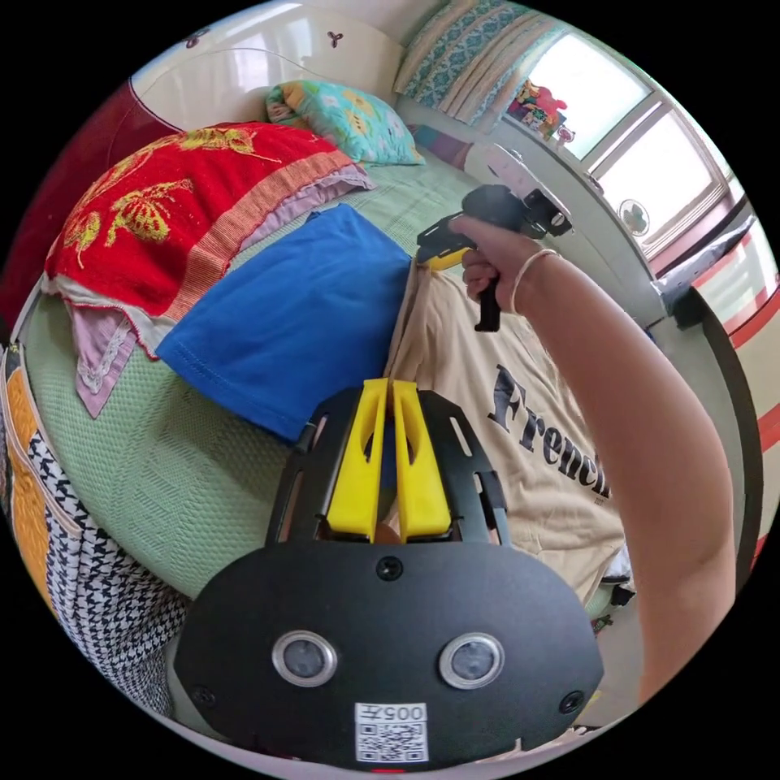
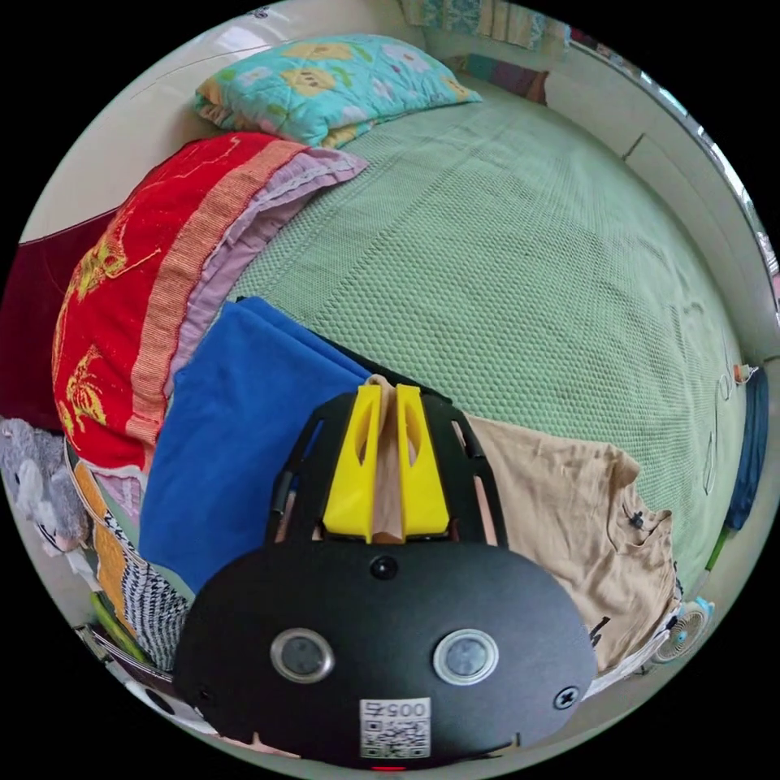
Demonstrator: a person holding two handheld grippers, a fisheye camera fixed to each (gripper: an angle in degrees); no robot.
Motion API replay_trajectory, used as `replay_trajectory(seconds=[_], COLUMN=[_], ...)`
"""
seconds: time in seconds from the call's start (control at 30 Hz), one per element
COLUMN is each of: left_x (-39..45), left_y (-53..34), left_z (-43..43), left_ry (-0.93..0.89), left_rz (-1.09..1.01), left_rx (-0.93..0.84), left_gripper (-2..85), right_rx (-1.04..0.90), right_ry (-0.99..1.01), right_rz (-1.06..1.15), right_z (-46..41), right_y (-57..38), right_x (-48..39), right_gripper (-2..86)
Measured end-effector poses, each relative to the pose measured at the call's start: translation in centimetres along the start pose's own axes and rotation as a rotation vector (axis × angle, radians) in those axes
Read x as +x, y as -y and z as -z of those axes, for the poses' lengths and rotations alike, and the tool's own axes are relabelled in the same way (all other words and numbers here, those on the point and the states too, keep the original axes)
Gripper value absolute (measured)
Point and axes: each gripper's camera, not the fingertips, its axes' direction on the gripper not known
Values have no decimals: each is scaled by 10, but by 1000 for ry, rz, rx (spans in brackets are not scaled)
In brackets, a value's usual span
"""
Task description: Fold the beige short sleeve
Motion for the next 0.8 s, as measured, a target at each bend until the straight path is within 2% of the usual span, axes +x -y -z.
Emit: replay_trajectory(seconds=[0.3, 0.4, 0.47, 0.53, 0.6, 0.67, 0.73, 0.8], left_x=[43, 58, 65, 71, 82, 94, 107, 131], left_y=[-19, -28, -34, -41, -52, -64, -78, -99], left_z=[-9, -12, -11, -8, 3, 15, 30, 52], left_ry=[151, 183, 167, 154, 167, 200, 218, 202], left_rz=[-13, -24, -20, -17, -13, -30, -35, -81], left_rx=[-48, -60, -56, -55, -29, 2, 42, 101], left_gripper=[7, 5, 4, 4, 2, -1, -3, -5], right_rx=[-2, -29, 46, 228, 392, 492, 528, 514], right_ry=[127, 106, 184, 375, 419, 311, 60, -67], right_rz=[128, 51, 14, -20, 6, 26, -98, -231], right_z=[53, 51, 59, 77, 92, 101, 104, 100], right_y=[-57, -71, -85, -124, -172, -231, -321, -395], right_x=[13, 26, 34, 46, 53, 56, 66, 77], right_gripper=[65, 92, 90, 85, 73, 53, 10, -2])
